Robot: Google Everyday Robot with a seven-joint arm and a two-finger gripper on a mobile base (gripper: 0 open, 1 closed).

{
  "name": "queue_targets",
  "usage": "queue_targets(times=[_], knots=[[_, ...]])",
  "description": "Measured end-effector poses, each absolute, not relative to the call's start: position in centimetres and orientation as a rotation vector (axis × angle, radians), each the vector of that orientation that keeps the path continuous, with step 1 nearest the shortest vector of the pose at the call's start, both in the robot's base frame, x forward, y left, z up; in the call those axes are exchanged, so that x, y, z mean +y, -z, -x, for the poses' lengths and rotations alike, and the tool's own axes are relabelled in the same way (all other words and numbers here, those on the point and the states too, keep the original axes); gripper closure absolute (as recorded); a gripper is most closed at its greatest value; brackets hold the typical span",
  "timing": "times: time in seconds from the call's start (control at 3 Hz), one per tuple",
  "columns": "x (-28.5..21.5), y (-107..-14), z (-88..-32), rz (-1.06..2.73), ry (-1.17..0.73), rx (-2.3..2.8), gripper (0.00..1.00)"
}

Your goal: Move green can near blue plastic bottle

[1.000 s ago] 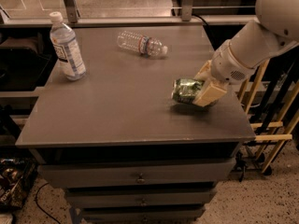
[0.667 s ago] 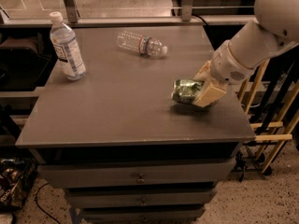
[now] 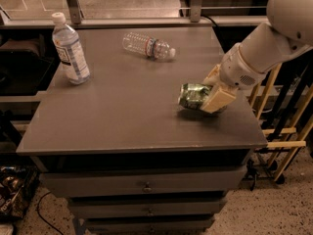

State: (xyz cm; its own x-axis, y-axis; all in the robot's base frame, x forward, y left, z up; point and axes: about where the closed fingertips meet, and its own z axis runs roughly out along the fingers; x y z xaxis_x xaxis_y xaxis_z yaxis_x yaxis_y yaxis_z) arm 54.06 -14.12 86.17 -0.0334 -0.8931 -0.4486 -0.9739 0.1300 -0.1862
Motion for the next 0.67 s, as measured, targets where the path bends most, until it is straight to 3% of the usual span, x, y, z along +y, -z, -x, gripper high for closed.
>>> queue_targets(times=[0.67], knots=[[0.0, -90.9, -57.9, 2.115, -0.204, 1.619, 1.00]])
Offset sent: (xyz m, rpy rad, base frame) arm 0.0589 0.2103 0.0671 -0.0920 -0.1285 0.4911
